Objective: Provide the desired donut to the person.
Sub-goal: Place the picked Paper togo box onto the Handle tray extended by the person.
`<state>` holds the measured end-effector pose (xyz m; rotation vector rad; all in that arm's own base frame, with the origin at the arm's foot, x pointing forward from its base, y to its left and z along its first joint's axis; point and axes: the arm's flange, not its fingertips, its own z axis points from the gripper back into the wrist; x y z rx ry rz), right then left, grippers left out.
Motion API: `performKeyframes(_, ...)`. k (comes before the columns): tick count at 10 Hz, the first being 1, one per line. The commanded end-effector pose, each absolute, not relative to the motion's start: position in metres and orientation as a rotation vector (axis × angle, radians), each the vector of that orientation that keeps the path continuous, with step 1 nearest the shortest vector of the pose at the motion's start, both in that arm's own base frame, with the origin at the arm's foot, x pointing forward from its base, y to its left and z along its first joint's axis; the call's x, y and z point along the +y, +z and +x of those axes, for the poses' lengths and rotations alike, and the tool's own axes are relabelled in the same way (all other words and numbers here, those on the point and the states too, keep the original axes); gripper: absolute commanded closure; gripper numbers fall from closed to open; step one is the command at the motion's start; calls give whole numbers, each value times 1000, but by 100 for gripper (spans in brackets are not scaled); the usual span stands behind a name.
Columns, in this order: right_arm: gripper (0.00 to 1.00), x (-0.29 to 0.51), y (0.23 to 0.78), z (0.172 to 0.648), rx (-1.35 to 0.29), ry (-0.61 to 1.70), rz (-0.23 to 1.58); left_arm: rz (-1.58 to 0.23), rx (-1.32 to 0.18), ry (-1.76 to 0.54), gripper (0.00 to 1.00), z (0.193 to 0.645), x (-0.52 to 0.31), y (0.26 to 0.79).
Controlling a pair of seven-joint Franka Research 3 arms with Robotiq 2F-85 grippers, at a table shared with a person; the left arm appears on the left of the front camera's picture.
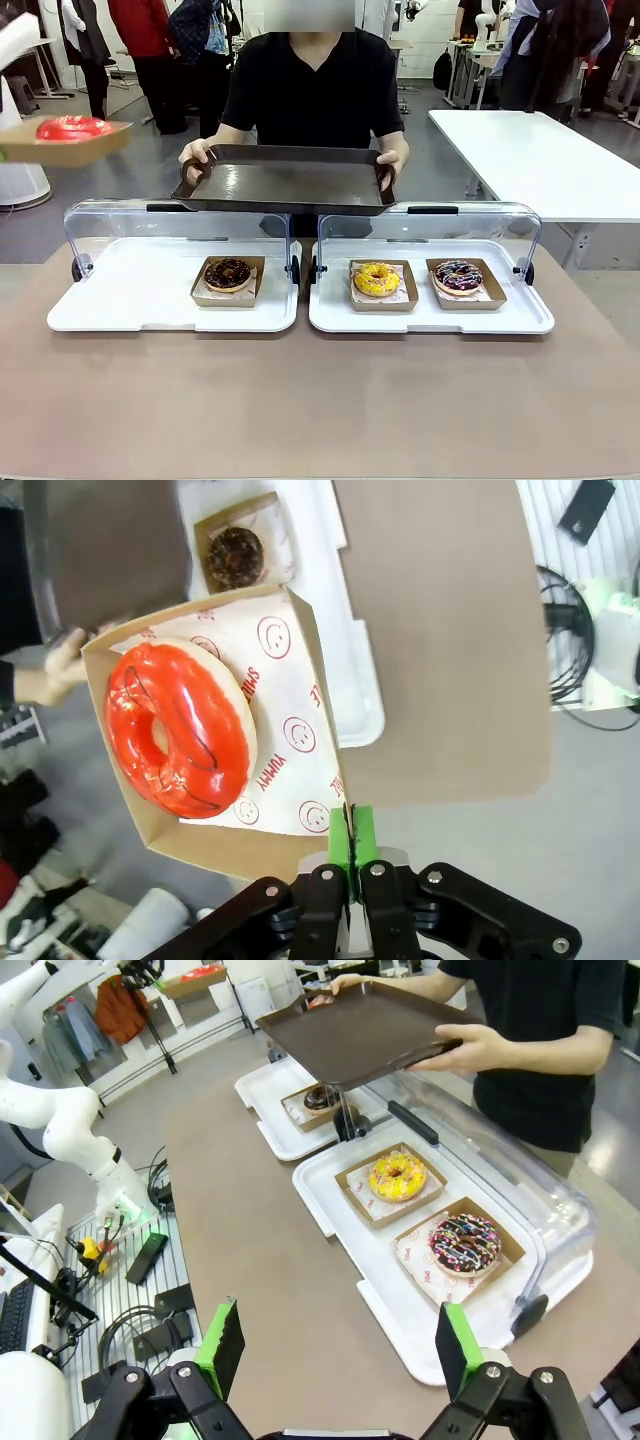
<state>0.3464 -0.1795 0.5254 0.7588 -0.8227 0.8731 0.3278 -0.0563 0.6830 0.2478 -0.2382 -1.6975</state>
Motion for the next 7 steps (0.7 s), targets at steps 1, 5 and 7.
performKeyframes(1,0,-180,526,347,-845,875,773,276,-227,-1751,98,356,-96,705)
performKeyframes(5,0,-180,526,347,-845,875,773,252,-280,-1768,98,437,-179,700)
performKeyframes(7,0,-180,526,347,-845,875,773,207,-267,-1806,98,489,-195,681)
